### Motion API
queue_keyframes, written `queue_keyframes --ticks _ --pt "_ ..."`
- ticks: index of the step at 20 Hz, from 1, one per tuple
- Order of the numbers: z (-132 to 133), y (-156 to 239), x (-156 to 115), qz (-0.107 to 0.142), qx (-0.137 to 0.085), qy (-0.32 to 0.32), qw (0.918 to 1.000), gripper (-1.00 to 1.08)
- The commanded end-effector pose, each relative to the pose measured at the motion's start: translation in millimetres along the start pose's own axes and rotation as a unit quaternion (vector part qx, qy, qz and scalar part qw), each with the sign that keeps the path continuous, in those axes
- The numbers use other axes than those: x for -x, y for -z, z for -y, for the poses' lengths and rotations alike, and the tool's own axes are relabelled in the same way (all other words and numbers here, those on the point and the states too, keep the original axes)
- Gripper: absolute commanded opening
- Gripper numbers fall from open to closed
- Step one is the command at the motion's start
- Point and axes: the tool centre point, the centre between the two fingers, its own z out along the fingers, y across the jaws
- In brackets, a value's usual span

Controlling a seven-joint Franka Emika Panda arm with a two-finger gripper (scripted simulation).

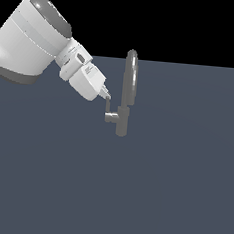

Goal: Turn on the faucet by rotating a designated handle.

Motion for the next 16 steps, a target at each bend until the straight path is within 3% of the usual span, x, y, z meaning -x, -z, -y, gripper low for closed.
queue_keyframes --ticks 1,16 --pt "0 -1 1 -0.001 0.001 0.001 1.0000 -1.00" --pt "-50 -14 12 -0.001 0.005 0.000 1.0000 -1.00"
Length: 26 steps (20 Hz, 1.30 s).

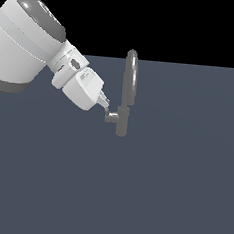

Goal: Turn on the faucet by rotating a designated handle.

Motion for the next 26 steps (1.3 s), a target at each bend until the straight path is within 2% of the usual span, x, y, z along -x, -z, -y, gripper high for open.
queue_keyframes --ticks 1,2,3,15,16,17,26 --pt "-17 -10 3 -0.003 0.012 0.003 0.9999 -1.00" --pt "-17 -10 3 -0.003 0.012 0.003 0.9999 -1.00" --pt "-9 -1 3 -0.003 0.001 0.004 1.0000 -1.00" --pt "-42 -43 36 -0.003 0.012 0.003 0.9999 -1.00" --pt "-42 -43 36 -0.003 0.012 0.003 0.9999 -1.00" --pt "-33 -28 34 -0.002 -0.002 0.003 1.0000 -1.00" --pt "-30 -69 64 -0.003 0.009 0.003 0.9999 -1.00"
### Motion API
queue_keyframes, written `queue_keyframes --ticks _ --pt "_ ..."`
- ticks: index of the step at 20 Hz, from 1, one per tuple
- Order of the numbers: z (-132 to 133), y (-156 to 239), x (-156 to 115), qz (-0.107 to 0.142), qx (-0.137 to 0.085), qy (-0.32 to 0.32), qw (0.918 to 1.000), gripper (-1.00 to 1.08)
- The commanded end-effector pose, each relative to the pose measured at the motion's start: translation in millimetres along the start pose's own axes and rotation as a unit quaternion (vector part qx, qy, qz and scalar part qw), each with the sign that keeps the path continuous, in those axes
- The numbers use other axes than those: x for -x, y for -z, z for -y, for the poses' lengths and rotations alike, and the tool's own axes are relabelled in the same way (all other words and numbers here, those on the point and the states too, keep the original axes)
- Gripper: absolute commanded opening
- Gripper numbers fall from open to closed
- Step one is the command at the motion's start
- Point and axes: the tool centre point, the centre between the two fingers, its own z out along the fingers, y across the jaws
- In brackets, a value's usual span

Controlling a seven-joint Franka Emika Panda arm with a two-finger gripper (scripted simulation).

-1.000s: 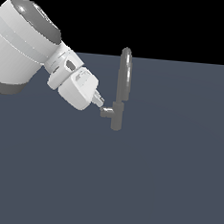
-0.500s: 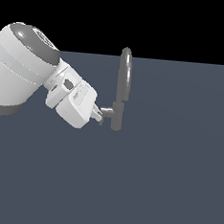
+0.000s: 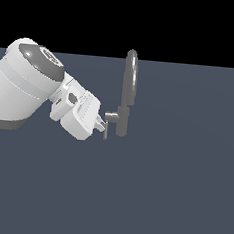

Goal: Turn on the faucet by rotating a designated handle.

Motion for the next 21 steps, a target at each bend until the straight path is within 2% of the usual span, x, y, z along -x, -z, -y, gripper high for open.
queue_keyframes --ticks 1,3,4,21 --pt "-11 -27 10 -0.007 0.017 0.005 0.9998 -1.00" --pt "-11 -31 13 -0.008 0.019 0.005 0.9998 -1.00" --pt "1 -4 3 -0.007 -0.005 -0.001 1.0000 -1.00" --pt "29 -51 33 -0.008 0.018 0.005 0.9998 -1.00"
